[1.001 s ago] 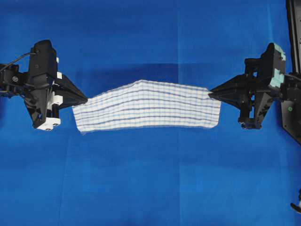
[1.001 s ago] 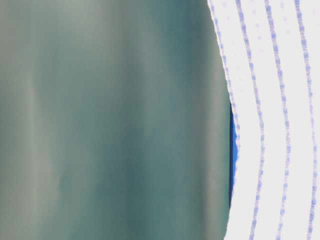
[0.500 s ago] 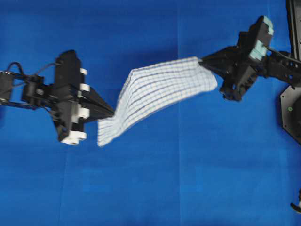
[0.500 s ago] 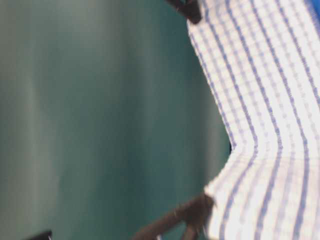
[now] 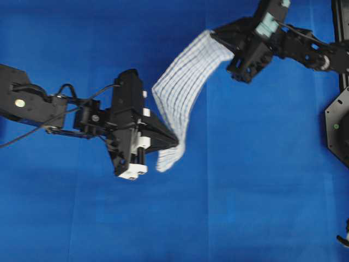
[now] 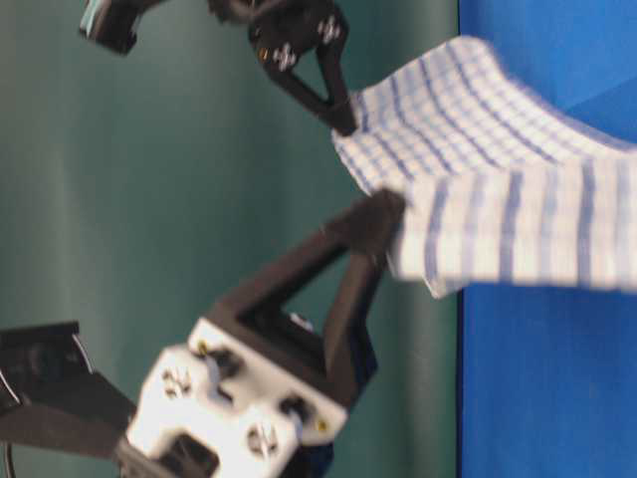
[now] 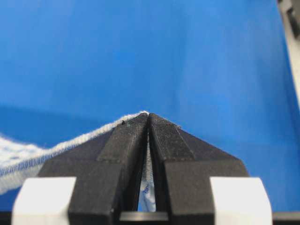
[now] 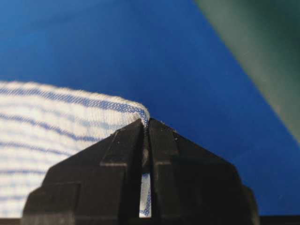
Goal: Fold the blue towel.
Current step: 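Lift the towel and rotate it, right gripper moving to the top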
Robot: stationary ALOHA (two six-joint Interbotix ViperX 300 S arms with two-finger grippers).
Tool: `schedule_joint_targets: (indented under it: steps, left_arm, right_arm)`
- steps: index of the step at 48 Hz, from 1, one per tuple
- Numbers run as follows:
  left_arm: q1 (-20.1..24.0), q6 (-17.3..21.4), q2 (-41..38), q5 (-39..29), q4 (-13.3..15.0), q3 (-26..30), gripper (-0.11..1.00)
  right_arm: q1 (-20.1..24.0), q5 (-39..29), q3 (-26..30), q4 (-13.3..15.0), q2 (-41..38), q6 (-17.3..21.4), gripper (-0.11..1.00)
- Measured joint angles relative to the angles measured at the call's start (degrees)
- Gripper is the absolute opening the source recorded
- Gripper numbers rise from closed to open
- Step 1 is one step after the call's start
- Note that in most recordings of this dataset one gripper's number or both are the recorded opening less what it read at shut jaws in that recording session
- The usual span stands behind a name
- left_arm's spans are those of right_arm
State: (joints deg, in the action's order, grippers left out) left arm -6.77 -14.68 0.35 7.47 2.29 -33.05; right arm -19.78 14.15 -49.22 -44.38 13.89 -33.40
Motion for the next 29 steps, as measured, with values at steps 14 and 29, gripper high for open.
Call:
schedule_joint_targets:
  steps: [14,29]
  left_arm:
    - [-0.8,0.2,-6.2,5.8,0.0,5.7,0.02]
    - [-1.0,0.8,-10.4,10.5,0.0,9.1,0.02]
  right_arm:
    - [-2.3,0.0,4.7,0.0,-3.9,-2.5,-0.04]
    - [-4.1,0.1,5.4,0.1,-4.4,-2.6,-0.04]
